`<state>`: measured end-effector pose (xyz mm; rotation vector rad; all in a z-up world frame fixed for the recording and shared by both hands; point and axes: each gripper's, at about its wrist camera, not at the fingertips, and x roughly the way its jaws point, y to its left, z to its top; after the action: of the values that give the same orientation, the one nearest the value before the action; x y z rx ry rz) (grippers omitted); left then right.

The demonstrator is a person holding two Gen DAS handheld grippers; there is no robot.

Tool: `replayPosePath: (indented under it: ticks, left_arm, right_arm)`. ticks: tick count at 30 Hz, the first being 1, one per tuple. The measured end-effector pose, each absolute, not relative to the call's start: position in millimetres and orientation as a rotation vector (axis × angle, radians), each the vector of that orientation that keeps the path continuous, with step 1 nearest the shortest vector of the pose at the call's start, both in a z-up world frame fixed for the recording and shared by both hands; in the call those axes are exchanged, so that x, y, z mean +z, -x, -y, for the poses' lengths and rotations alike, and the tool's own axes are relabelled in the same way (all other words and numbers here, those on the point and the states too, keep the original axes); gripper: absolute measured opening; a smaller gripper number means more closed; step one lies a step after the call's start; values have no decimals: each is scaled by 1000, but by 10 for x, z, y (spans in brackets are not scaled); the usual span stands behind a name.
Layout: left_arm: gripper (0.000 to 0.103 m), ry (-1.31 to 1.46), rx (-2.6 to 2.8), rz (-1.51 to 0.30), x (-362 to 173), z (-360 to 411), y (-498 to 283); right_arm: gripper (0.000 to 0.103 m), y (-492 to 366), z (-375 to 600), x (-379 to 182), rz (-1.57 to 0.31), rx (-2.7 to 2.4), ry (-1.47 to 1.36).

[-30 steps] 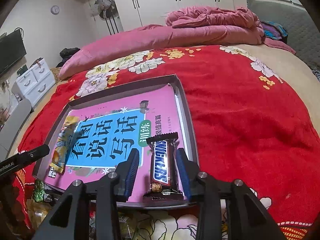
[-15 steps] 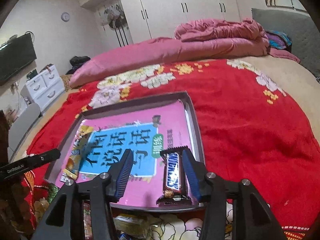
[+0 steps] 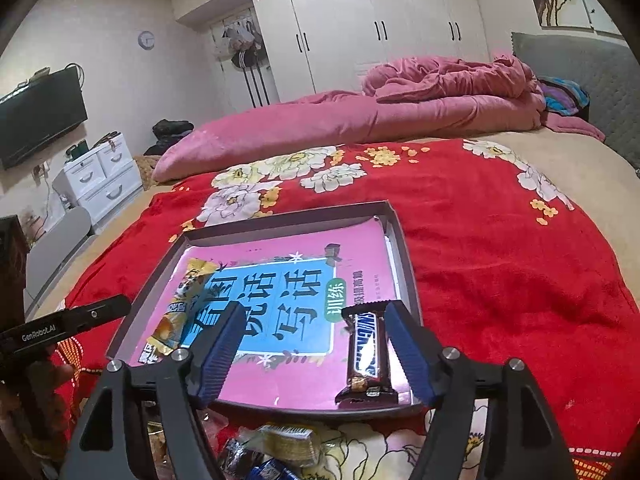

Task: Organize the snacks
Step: 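Release the yellow bag onto the workbook while the right tool releases the Snickers bar, then move both open tools back toward the remaining snack pile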

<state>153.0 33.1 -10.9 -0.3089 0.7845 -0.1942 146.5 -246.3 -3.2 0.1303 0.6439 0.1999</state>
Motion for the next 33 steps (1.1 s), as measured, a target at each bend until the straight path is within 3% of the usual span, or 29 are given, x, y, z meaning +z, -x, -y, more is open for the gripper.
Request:
replayPosePath:
  ticks: [33]
  left_arm:
    - [79, 365, -149, -804, -64, -594, -1050]
  right_arm:
    - [78, -972, 2296, 40, -642, 244, -93]
